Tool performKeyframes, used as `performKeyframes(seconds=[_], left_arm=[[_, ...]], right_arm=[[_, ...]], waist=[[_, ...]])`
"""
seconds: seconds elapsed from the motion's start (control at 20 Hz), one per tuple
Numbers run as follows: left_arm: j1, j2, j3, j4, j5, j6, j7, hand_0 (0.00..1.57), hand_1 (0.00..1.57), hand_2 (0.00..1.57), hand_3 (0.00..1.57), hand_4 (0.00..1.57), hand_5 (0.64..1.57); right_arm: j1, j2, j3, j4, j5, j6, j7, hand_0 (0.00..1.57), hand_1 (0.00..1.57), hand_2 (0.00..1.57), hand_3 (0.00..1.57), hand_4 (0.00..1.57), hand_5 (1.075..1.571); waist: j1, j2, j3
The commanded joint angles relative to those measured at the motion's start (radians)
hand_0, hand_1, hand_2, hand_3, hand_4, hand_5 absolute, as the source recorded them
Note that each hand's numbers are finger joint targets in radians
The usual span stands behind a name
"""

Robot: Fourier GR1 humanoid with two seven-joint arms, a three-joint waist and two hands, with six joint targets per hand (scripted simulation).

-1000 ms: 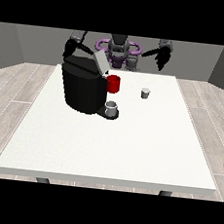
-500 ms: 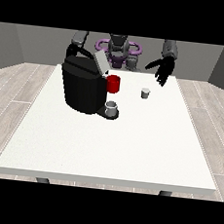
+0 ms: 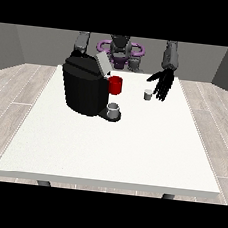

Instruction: Insert the coffee pod into the coffee machine and close the lid

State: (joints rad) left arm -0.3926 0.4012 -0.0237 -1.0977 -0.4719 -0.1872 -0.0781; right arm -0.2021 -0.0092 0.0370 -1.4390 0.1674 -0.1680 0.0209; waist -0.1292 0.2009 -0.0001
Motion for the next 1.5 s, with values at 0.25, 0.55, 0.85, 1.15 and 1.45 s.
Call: performKeyframes(seconds=[0.25, 0.55, 0.85, 1.15, 1.45], left_arm=[[-0.132, -0.023, 0.013, 0.194, -0.129, 0.114, -0.078, 0.95, 0.95, 0.97, 0.66, 0.00, 1.571], [-0.114, -0.062, -0.084, 0.197, -0.277, 0.220, -0.093, 1.04, 1.04, 1.11, 0.91, 0.46, 1.571], [-0.147, 0.010, -0.109, 0.293, -0.348, 0.151, -0.118, 0.87, 0.87, 1.02, 0.88, 0.34, 1.571], [-0.208, -0.025, -0.113, 0.376, -0.422, 0.155, -0.065, 0.73, 0.73, 0.96, 0.85, 0.39, 1.571], [-0.203, -0.043, -0.104, 0.384, -0.437, 0.131, -0.151, 1.12, 1.12, 1.20, 1.09, 0.39, 1.571]], right_arm=[[-0.048, -0.003, -0.007, 0.086, 0.002, 0.014, -0.027, 0.00, 0.00, 0.00, 0.00, 0.00, 1.571], [-0.054, -0.014, -0.032, 0.152, -0.020, 0.038, -0.072, 0.00, 0.00, 0.00, 0.00, 0.00, 1.571], [-0.084, -0.036, -0.057, 0.150, -0.048, 0.067, -0.053, 0.00, 0.00, 0.00, 0.00, 0.00, 1.571], [-0.068, -0.031, -0.052, 0.186, -0.035, 0.060, -0.083, 0.00, 0.00, 0.00, 0.00, 0.00, 1.571], [-0.055, -0.026, -0.065, 0.258, 0.021, -0.023, -0.068, 0.00, 0.00, 0.00, 0.00, 0.00, 1.571]], waist=[[-0.004, 0.012, -0.0001], [0.013, -0.002, 0.0002], [-0.017, 0.014, 0.0001], [-0.034, 0.012, 0.0000], [0.023, -0.047, 0.0001]])
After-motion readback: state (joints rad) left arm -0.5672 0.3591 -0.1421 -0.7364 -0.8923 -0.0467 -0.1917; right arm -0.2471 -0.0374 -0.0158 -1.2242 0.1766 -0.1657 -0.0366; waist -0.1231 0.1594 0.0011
